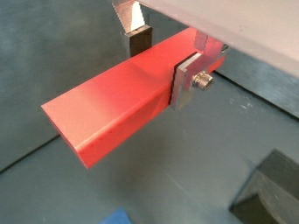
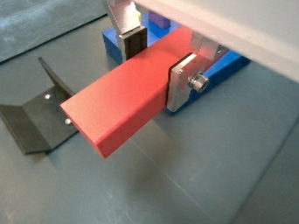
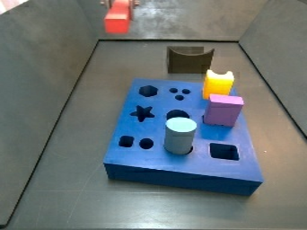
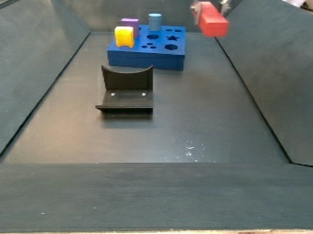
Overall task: Pick up the rectangle object. Move up. Place the rectangle object on the fixture. Regrasp the rectangle object. Move to above the board. Insert the rectangle object.
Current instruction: Place the rectangle object on the fixture.
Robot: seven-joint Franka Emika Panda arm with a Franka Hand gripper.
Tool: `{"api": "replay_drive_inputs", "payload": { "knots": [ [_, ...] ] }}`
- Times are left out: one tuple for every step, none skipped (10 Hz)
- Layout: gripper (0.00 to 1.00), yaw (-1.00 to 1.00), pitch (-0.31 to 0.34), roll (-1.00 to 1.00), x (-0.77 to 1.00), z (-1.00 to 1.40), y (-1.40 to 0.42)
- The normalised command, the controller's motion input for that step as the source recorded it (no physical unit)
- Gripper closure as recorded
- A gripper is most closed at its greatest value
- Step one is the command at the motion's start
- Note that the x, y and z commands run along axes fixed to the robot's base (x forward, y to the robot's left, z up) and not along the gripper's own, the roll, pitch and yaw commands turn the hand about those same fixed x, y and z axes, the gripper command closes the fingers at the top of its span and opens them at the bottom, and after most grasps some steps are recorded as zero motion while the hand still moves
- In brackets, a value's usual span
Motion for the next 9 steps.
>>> {"api": "replay_drive_inputs", "payload": {
  "knots": [
    [1.00,0.01,0.073,-0.08,1.00,-0.06,-0.15],
    [1.00,0.02,0.077,-0.08,1.00,-0.05,-0.13],
    [1.00,0.02,0.083,-0.07,1.00,-0.05,-0.11],
    [1.00,-0.04,-0.029,-1.00,1.00,0.11,0.48],
    [1.00,-0.05,-0.023,-1.00,1.00,0.12,0.50],
    [1.00,-0.05,-0.015,-1.00,1.00,0.11,0.48],
    [1.00,-0.06,0.003,-1.00,1.00,0.08,0.41],
    [1.00,-0.06,0.018,-1.00,1.00,0.08,0.37],
    [1.00,-0.06,0.038,-1.00,1.00,0.06,0.32]
  ]
}}
